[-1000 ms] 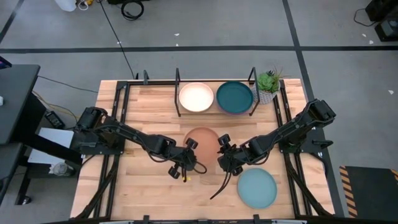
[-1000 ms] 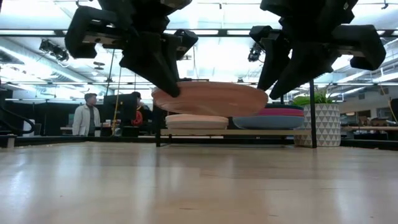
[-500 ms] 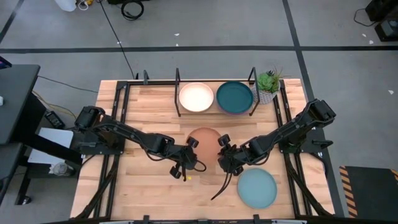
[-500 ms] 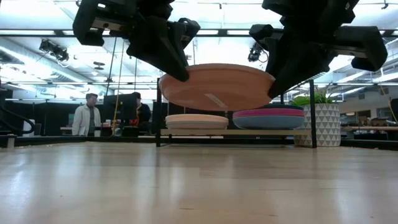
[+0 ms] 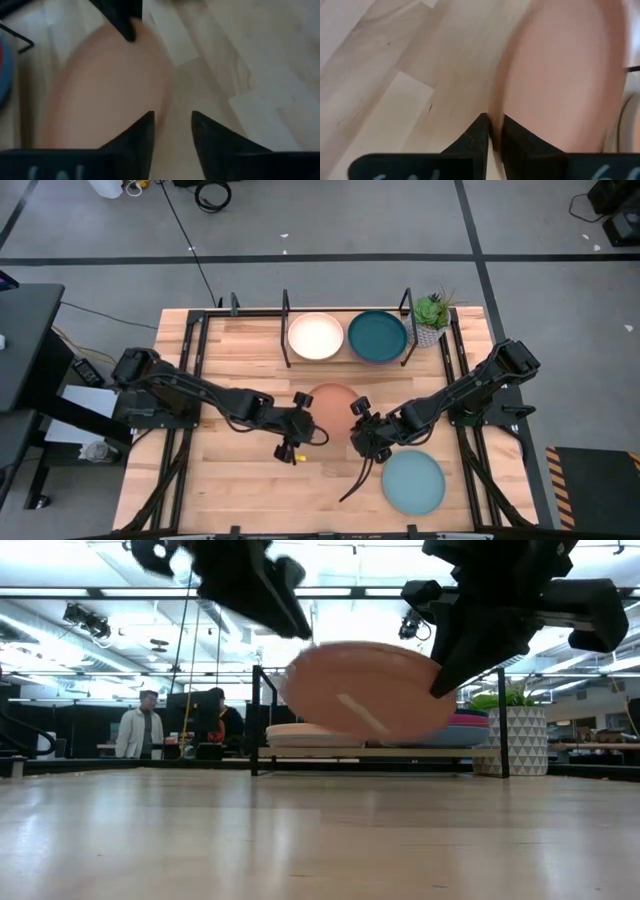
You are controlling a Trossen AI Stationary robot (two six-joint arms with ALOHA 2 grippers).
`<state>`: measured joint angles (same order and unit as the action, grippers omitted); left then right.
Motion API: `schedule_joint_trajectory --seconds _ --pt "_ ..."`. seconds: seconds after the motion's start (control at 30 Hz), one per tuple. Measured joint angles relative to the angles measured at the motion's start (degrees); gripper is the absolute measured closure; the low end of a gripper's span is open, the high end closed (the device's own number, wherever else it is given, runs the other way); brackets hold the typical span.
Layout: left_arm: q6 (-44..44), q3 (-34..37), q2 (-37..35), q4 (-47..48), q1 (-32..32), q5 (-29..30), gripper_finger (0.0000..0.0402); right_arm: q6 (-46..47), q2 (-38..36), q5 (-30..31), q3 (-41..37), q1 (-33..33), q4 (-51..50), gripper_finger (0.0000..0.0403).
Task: Place and stack plates onto a shelf
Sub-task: Stack the brown plate on top of the light orange plate on the shelf
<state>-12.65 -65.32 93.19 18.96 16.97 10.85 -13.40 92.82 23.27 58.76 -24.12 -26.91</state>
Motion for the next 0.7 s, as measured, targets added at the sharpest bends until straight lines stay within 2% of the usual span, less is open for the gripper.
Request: schedule_joint_trajectory --seconds 0.13,0.23,0.37,0.5,0.7 --pt "0.2 0.0 -3.0 0.1 0.8 0.6 0.023 0.2 0.0 -0.2 0.0 0.1 -0.3 0.0359" --pt "2.3 0.0 -3.9 1.8 2.1 0.8 0.0219 0.1 0.0 -0.2 0.0 0.1 -0.3 0.0359" --pt "6.2 1.9 -4.1 1.9 4.9 1.7 0.022 -0.7 0.0 -0.2 0.0 1.0 -0.3 0.0359" --pt "11.4 7.1 -4.1 -1.4 7.3 2.1 0.023 -3.5 0.0 1.5 0.0 2.1 -0.3 0.036" --pt "19.0 15.5 -5.6 -9.8 11.0 3.5 0.0246 -9.8 0.0 10.1 0.1 3.3 0.5 0.0361"
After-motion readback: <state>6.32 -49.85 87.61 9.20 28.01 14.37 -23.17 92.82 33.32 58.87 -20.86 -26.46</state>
